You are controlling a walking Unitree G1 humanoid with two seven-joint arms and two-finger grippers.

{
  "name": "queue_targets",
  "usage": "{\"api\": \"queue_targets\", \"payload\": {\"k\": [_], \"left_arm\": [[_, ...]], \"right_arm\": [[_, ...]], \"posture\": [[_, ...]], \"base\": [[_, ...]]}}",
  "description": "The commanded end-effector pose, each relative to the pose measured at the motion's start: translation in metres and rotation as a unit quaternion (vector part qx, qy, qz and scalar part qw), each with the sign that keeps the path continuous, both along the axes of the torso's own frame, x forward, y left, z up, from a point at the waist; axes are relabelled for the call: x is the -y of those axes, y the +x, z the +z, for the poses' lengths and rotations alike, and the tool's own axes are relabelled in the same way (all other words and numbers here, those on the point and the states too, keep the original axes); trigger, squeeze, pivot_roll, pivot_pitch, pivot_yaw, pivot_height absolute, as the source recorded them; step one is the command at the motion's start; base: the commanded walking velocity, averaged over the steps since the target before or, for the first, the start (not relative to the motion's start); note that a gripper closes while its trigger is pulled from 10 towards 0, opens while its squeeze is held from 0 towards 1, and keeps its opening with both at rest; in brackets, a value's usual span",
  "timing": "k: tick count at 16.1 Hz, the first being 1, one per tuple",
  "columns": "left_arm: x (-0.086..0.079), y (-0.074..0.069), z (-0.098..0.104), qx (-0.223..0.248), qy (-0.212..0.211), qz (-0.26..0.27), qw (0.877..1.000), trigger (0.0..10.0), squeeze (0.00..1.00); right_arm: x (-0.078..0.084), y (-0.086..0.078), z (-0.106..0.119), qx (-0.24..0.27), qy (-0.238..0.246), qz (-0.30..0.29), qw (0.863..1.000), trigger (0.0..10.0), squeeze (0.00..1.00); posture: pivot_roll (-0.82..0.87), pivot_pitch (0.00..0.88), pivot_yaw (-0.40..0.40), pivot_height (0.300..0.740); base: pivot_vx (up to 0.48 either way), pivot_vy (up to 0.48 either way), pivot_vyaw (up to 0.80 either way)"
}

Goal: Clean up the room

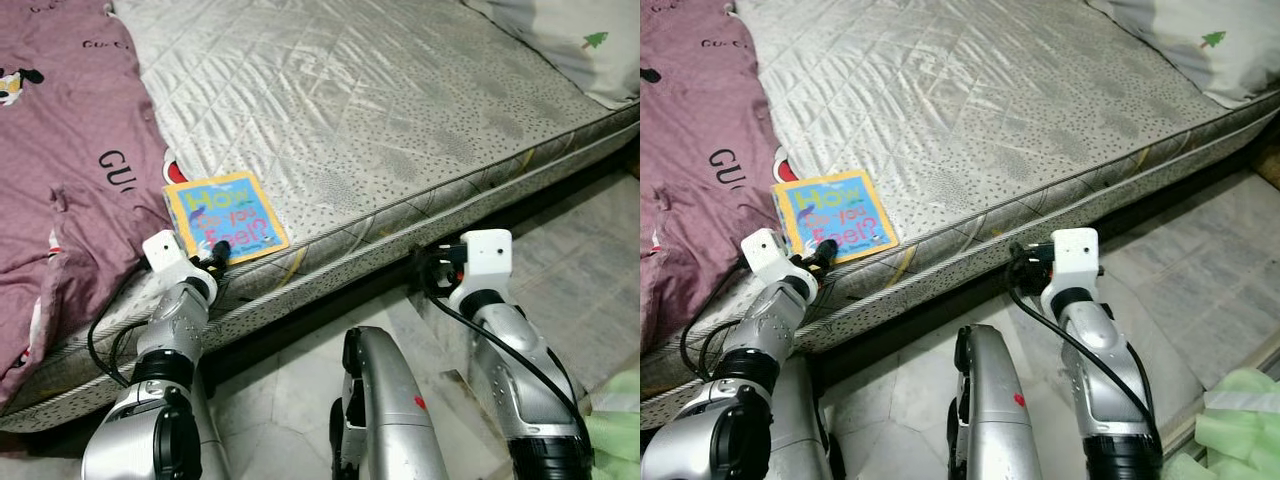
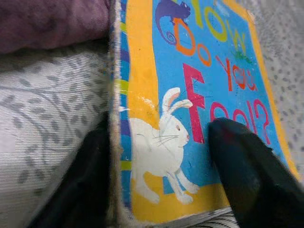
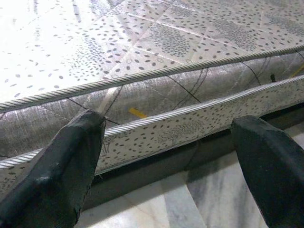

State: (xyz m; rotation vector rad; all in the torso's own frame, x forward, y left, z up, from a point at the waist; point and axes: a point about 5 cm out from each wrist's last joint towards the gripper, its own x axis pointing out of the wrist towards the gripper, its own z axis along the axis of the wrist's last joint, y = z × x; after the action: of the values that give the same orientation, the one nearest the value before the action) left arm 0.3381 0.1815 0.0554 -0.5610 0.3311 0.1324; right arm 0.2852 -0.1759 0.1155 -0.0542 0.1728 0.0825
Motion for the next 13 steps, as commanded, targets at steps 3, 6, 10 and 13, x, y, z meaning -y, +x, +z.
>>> {"api": "queue_targets", "payload": {"k": [3, 6, 10, 13], "left_arm": [[0.005, 0.001, -0.003, -0.008, -0.027, -0.008, 1.000, 0.0, 0.00], [0.003, 0.003, 0.001, 0.005, -0.033, 0.000, 0.999, 0.0, 0.00], [-0.002, 0.011, 0.017, 0.046, -0.033, 0.016, 0.998, 0.0, 0.00], [-0.002, 0.015, 0.022, 0.056, -0.035, 0.019, 0.998, 0.0, 0.00]], "right_arm": [[0.000, 0.004, -0.001, 0.003, -0.001, -0.001, 1.000, 10.0, 0.00], [-0.005, 0.010, 0.000, 0.008, -0.002, 0.008, 1.000, 10.0, 0.00], [-0.008, 0.020, 0.004, 0.022, -0.002, 0.008, 1.000, 10.0, 0.00], [-0.011, 0.019, 0.002, 0.023, -0.002, 0.009, 1.000, 10.0, 0.00]], "posture": [[-0.05, 0.111, -0.075, 0.519], [-0.04, 0.093, -0.081, 0.519], [-0.03, 0.078, -0.075, 0.519], [-0.03, 0.072, -0.079, 0.519]], "base": [[0.000, 0.000, 0.00], [0.000, 0.000, 0.00], [0.000, 0.000, 0.00], [0.000, 0.000, 0.00]]}}
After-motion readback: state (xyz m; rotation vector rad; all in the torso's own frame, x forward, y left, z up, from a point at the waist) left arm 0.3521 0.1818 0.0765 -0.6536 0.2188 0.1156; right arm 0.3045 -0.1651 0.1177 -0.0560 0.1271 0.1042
